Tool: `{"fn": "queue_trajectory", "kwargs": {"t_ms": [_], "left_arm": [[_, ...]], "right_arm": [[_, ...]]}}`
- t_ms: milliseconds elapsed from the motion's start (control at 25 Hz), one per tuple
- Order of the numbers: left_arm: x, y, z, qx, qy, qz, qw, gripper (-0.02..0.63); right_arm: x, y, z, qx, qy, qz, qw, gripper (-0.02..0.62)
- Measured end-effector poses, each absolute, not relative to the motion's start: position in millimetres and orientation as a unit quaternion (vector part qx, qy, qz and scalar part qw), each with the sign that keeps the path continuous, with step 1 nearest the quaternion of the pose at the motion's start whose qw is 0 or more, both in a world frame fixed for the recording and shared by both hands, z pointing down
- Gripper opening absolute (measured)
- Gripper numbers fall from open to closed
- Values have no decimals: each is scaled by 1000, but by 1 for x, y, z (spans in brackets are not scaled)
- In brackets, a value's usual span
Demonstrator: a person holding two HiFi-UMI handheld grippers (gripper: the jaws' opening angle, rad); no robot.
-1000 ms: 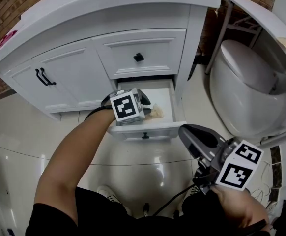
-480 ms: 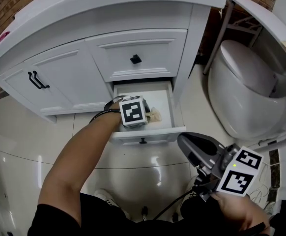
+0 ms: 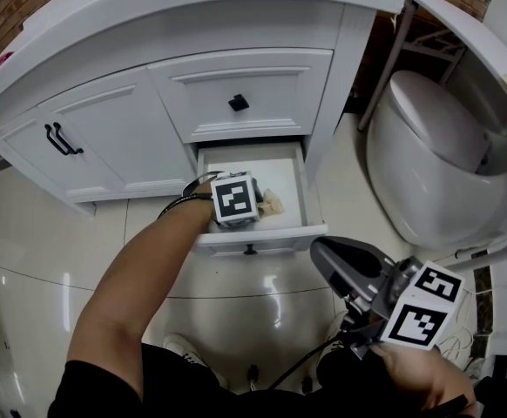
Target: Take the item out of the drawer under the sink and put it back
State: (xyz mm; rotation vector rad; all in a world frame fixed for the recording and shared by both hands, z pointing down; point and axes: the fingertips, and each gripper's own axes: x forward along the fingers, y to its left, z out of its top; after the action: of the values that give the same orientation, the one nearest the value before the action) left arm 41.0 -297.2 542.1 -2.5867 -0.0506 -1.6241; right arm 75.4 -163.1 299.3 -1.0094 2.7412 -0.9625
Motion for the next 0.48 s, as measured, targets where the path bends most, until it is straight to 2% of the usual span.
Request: {"fn": "queue_trajectory", "kwargs": {"t_ms": [160,320,480], "left_arm": [[40,-298,544,-842,-13,-536,57,85],[28,-307,548,-832,18,-551,55,31],[26,-317,534,-841,53,-536,58,21]], "right_arm": [[75,-162,300,-329,891,-312,32,5],[74,-162,298,-329,892,-310,32,5],[72,-162,295,-328,893,-305,35,5]]}}
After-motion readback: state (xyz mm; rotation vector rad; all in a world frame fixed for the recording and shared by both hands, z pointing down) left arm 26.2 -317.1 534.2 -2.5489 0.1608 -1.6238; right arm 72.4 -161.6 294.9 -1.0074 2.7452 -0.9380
